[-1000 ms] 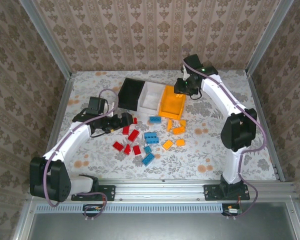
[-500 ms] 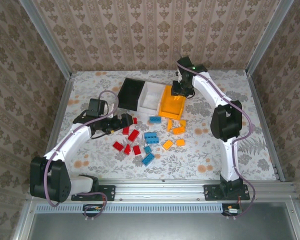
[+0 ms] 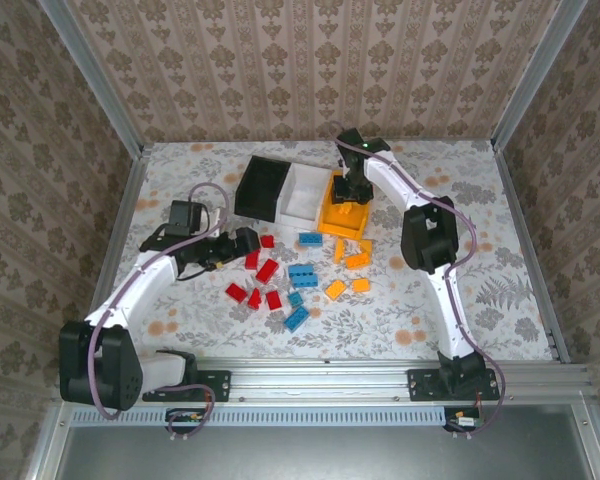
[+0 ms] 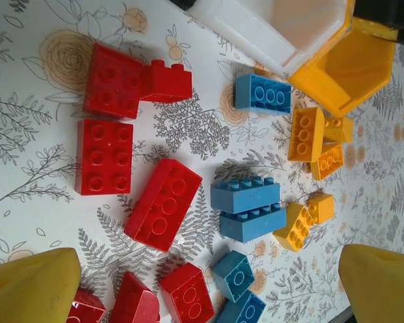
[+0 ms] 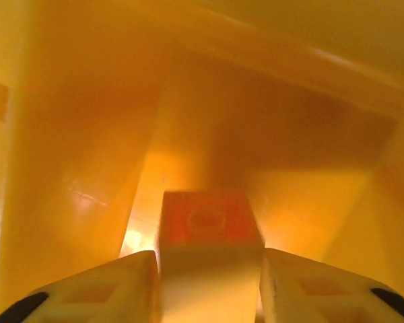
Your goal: Sort the legos into containers by color
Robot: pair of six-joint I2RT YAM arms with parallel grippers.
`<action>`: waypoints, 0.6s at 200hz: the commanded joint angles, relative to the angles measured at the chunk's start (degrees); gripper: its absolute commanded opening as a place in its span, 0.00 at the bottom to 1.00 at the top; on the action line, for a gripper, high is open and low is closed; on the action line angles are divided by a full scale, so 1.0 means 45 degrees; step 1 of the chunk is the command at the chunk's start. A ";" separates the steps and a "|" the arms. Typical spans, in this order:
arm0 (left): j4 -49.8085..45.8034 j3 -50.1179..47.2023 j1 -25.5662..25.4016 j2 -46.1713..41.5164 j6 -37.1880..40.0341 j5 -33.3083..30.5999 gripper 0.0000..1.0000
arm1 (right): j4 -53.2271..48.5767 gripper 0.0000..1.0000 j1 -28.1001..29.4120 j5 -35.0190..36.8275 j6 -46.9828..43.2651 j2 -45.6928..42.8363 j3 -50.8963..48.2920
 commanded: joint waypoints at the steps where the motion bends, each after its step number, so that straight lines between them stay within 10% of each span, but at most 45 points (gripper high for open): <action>1: -0.0136 -0.0162 0.0143 -0.0271 -0.0178 0.0312 1.00 | -0.0632 0.51 0.0050 0.0454 0.0022 0.0019 0.0551; 66: 0.0086 -0.0065 0.0167 -0.0386 -0.0288 0.0529 1.00 | -0.0239 0.61 0.0460 0.1142 0.0083 -0.2985 -0.0938; 120: 0.0258 -0.0087 0.0117 -0.0544 0.0111 0.0622 1.00 | 0.1391 0.60 0.1464 0.1541 0.1286 -0.7931 -0.7276</action>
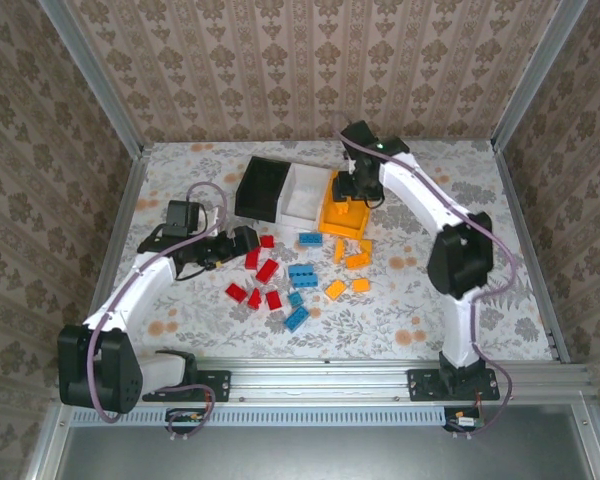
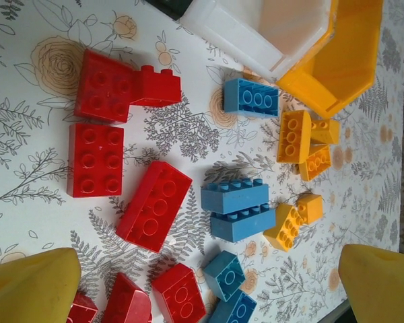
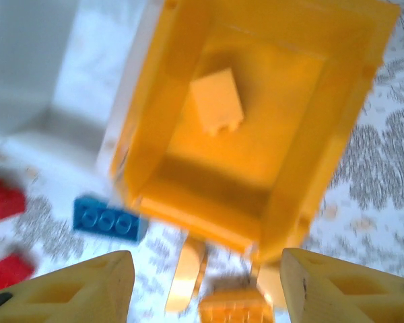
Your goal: Sort the legos into containers by color
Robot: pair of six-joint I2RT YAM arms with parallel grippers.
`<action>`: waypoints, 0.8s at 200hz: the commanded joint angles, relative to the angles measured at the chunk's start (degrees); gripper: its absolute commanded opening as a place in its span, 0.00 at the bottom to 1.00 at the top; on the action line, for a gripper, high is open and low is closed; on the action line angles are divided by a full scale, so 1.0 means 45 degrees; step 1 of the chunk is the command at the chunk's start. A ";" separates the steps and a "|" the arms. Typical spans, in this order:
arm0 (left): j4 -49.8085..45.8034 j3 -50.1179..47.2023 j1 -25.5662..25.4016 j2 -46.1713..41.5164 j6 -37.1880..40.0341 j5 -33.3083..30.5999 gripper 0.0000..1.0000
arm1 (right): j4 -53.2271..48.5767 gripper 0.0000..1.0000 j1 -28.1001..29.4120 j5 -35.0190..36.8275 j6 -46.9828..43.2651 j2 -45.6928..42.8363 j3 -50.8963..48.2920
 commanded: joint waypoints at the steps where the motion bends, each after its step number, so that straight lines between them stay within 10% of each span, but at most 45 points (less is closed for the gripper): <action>1: 0.0196 -0.0083 -0.0005 -0.0321 0.0171 0.0298 1.00 | 0.0614 0.60 0.0460 0.0521 0.1031 -0.1920 -0.2410; 50: 0.0485 -0.0166 -0.0293 -0.0423 0.0225 -0.0108 1.00 | 0.3183 0.59 0.2642 0.1370 0.4350 -0.3916 -0.7185; 160: -0.0536 0.0263 -0.0763 -0.0403 0.0669 -0.0970 1.00 | 0.4233 0.52 0.2588 0.2331 0.4465 -0.0817 -0.6229</action>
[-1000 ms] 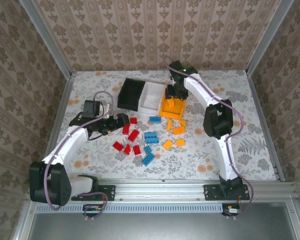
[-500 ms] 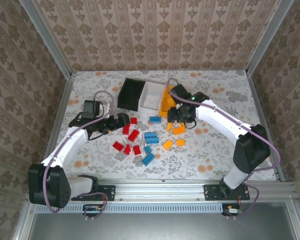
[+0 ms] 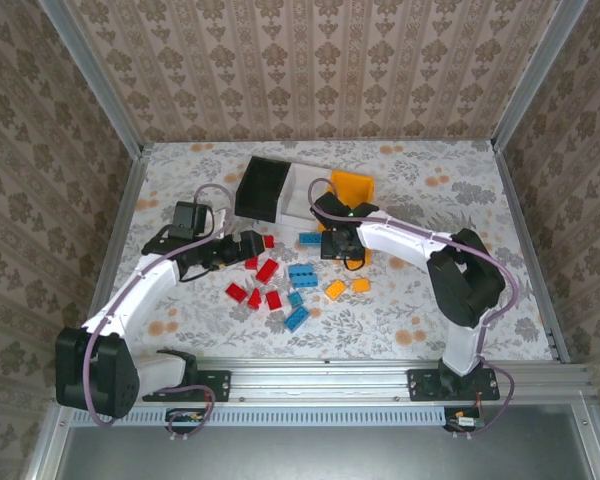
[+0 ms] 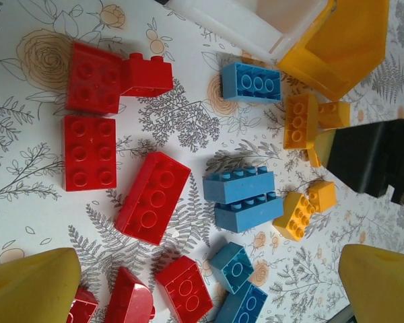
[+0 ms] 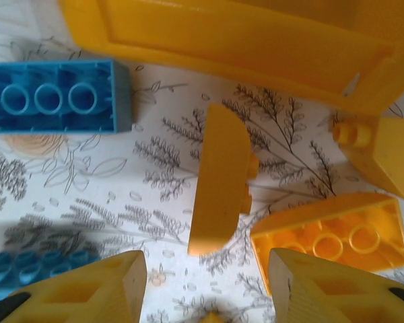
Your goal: Sort the legos into containers by color
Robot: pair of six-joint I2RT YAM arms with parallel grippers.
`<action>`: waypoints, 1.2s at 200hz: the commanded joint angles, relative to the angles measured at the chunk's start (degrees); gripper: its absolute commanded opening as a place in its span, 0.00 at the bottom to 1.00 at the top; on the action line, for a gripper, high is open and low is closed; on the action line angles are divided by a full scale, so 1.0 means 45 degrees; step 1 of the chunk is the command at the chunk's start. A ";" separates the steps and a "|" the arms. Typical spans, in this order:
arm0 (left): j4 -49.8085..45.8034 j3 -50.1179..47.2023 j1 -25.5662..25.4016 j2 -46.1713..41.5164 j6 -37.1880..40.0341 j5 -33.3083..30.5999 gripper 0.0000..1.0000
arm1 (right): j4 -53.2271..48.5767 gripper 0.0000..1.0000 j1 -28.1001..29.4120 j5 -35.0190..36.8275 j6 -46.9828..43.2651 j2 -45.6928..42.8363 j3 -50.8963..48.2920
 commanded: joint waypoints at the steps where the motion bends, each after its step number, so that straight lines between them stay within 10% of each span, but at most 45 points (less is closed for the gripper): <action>1: -0.0260 0.0248 0.0077 -0.0221 0.0323 -0.0212 1.00 | 0.0131 0.52 -0.0284 0.0530 0.0108 0.0380 0.0428; 154: 0.0076 -0.0102 0.0580 -0.0258 0.0231 -0.0044 1.00 | 0.0342 0.24 -0.0643 0.0384 0.0046 0.1757 0.0793; 240: -0.0001 0.0082 0.0668 -0.0560 0.0134 0.0076 1.00 | 0.0297 0.16 -0.0555 -0.0226 0.0458 -0.1956 -0.0219</action>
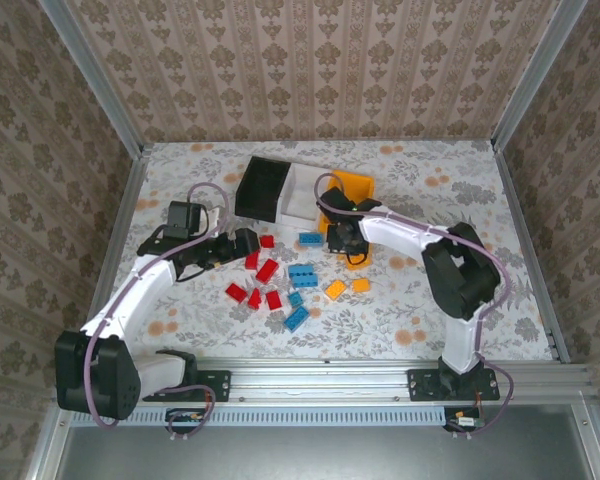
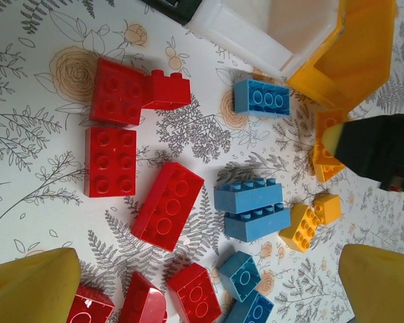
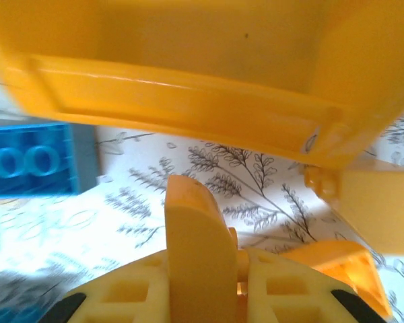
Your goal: Sort the legos into containers by color
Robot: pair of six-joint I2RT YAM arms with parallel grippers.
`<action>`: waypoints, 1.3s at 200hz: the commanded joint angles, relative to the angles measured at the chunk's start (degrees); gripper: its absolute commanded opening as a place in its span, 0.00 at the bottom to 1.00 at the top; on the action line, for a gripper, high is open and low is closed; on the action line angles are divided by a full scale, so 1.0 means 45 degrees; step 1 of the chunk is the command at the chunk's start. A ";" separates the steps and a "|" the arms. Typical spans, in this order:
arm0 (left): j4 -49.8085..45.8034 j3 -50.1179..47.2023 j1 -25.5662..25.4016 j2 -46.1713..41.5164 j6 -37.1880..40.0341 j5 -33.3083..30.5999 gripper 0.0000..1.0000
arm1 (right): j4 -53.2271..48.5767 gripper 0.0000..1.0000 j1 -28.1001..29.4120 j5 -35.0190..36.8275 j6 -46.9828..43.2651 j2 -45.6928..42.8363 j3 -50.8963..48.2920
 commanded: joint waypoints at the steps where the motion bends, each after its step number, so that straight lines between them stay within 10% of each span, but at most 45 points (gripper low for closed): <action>1: -0.0015 0.0070 0.0099 -0.0342 0.0094 0.0156 1.00 | -0.0149 0.16 0.0028 -0.0229 0.0365 -0.1966 -0.0175; 47: 0.0226 0.0077 0.0119 -0.0357 -0.0096 0.0468 1.00 | -0.1219 0.16 -0.0485 0.0216 -0.0698 -0.2473 0.1844; 174: 0.0311 -0.0250 0.0099 -0.0233 -0.0017 0.0773 1.00 | -0.4374 0.16 -0.2446 0.0724 -0.3182 0.4764 1.0307; 260: -0.0327 -0.0248 0.0026 -0.0060 0.0316 0.0095 1.00 | -0.4833 0.21 -0.2828 0.1054 -0.3678 0.6480 1.0879</action>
